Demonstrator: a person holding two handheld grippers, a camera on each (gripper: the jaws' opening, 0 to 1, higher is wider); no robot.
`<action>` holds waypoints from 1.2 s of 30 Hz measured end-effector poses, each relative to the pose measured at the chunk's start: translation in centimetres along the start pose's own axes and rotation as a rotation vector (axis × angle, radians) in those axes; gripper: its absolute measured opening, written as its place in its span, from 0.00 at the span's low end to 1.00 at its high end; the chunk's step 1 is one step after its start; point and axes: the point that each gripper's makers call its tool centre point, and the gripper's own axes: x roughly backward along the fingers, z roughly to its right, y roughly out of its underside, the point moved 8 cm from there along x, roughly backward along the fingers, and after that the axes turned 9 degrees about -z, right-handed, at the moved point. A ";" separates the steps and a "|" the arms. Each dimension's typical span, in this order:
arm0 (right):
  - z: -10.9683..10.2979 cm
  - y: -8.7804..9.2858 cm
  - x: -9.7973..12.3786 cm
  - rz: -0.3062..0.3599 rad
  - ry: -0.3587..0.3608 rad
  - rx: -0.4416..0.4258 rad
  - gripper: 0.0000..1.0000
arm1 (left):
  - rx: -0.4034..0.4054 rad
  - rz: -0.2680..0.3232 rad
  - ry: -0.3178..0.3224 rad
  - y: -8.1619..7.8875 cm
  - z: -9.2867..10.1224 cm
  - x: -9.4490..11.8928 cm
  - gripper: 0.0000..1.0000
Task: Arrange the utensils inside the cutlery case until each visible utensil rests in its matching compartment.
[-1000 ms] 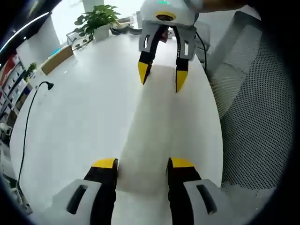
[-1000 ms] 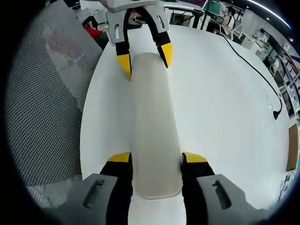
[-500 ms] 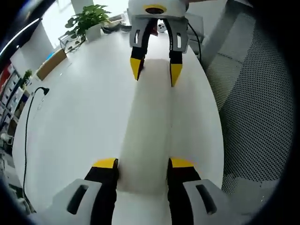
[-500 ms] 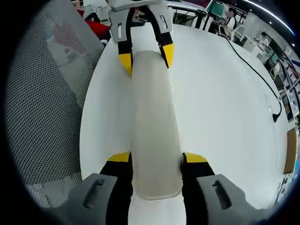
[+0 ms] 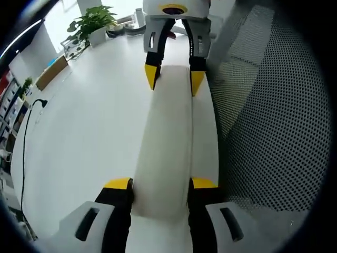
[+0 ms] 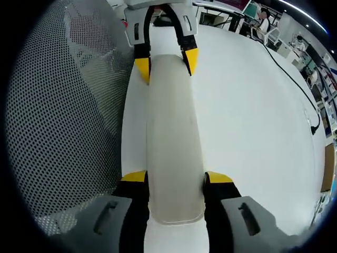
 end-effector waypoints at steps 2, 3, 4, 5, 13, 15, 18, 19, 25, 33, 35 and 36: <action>-0.1 0.0 0.0 -0.003 -0.003 0.007 0.39 | 0.002 -0.002 0.010 0.0 0.2 0.0 0.43; 0.0 -0.1 0.0 -0.008 -0.007 0.008 0.39 | 0.007 -0.010 0.013 -0.1 0.2 0.0 0.43; 0.1 -0.1 -0.1 -0.014 -0.011 0.007 0.39 | 0.008 -0.016 0.014 -0.2 0.2 -0.1 0.43; 0.2 -0.2 -0.1 -0.025 -0.024 0.011 0.39 | 0.010 -0.028 0.023 -0.3 0.1 -0.1 0.43; 0.5 -1.0 -0.4 -0.120 -0.063 0.015 0.40 | 0.020 -0.066 0.098 -0.7 -0.3 -0.5 0.44; 0.5 -1.0 -0.4 -0.129 -0.064 0.015 0.40 | 0.030 -0.079 0.095 -1.0 -0.1 -0.7 0.44; 0.5 -1.0 -0.4 -0.132 -0.062 0.013 0.40 | 0.029 -0.085 0.097 -1.4 -0.1 -0.8 0.45; 0.5 -1.0 -0.4 -0.131 -0.064 0.013 0.40 | 0.029 -0.087 0.099 -1.4 -0.1 -0.8 0.45; 0.6 -0.3 0.2 -0.110 -0.057 0.027 0.40 | 0.121 -0.144 0.067 -1.5 -0.2 -0.5 0.46; 2.8 0.2 8.0 0.116 0.056 -0.177 0.48 | 0.287 0.085 -0.082 -2.1 -1.9 7.0 0.46; 3.1 0.7 9.9 0.191 0.097 -0.228 0.50 | 0.387 0.196 -0.142 -1.7 -2.3 9.8 0.46; 3.1 1.0 10.6 0.220 0.105 -0.257 0.51 | 0.469 0.258 -0.181 -1.1 -2.4 11.4 0.46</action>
